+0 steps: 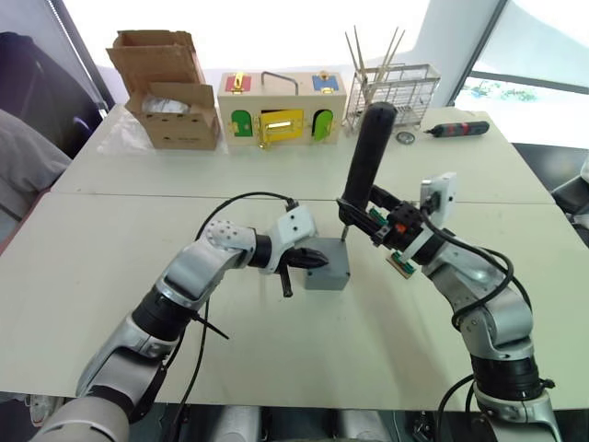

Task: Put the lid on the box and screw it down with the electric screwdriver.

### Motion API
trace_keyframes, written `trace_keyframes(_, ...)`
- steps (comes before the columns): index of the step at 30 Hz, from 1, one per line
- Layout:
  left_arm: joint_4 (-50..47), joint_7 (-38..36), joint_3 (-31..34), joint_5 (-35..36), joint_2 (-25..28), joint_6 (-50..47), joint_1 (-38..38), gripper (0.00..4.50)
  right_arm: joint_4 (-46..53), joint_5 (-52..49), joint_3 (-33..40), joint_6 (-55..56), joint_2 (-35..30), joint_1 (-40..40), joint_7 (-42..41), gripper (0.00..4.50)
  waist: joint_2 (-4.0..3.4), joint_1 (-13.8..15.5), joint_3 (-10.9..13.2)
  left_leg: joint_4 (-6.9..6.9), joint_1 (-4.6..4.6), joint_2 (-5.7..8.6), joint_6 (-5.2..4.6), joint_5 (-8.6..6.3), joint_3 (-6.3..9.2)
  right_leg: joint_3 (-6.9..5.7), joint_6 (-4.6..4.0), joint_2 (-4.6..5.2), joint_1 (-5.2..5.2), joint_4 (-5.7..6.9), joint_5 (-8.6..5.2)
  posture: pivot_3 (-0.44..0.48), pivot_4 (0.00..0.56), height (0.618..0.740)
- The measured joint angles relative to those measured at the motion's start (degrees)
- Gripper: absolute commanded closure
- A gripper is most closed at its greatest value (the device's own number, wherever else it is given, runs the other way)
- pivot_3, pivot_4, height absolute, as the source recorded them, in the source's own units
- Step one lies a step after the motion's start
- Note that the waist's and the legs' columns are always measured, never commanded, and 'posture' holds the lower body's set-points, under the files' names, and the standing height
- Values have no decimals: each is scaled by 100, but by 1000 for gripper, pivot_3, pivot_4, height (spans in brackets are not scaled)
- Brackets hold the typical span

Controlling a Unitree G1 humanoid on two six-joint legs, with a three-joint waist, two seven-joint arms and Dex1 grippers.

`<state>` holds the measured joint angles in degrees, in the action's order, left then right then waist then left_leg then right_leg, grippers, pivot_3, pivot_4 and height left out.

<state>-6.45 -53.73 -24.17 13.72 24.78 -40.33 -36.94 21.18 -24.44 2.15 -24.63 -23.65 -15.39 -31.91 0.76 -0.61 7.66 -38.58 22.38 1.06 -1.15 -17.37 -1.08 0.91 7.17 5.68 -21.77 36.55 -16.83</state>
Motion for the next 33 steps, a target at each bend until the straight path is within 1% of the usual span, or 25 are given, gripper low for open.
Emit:
trace_keyframes(2,16,3,-1,-7,1,1,16,4500,-1,11,-2,1,0,28,2,2665,-2,-1,-23,32,-20,-1,6,4,2,0,0,0,29,-46,0,0,150,740)
trace_keyframes(4,21,-1,-2,-24,2,0,17,4500,-3,14,-8,1,3,33,3,2665,-2,-2,-23,41,-39,-1,6,3,2,0,0,7,44,-50,0,0,150,740)
trace_keyframes(16,12,-12,6,-63,-1,0,16,4500,-19,-21,-5,-18,13,-24,34,2665,-3,-6,-25,49,-38,0,10,1,2,-1,-7,23,42,-57,-4,0,150,740)
trace_keyframes(25,-4,-16,23,-66,-9,16,15,4500,-66,-222,133,-478,6,-364,162,2665,-11,-9,-20,54,-20,2,10,1,2,-1,-14,29,28,-63,-7,0,150,740)
trace_keyframes(27,-24,5,58,-60,-21,68,36,4500,-76,-477,273,-828,-7,-532,239,2665,-21,-6,-13,54,3,5,13,2,2,-2,-13,33,6,-61,-5,0,150,740)
trace_keyframes(30,-102,46,225,27,-58,77,141,4500,-58,-1165,681,-1540,-259,-956,296,2665,-39,-6,-1,45,77,15,24,13,-2,-1,-8,41,-80,-40,-2,0,150,740)
trace_keyframes(31,-121,53,288,76,-63,67,178,4500,-26,-1402,871,-1727,-372,-1123,315,2665,-39,-6,-1,43,101,14,56,33,-1,-2,-7,37,-104,-36,-1,0,150,740)
trace_keyframes(33,-189,93,387,183,-66,-39,243,4500,-4,-1983,1196,-2146,-592,-1449,345,2665,-50,-7,9,43,105,13,69,41,-1,-2,-7,32,-111,-34,-1,0,150,740)
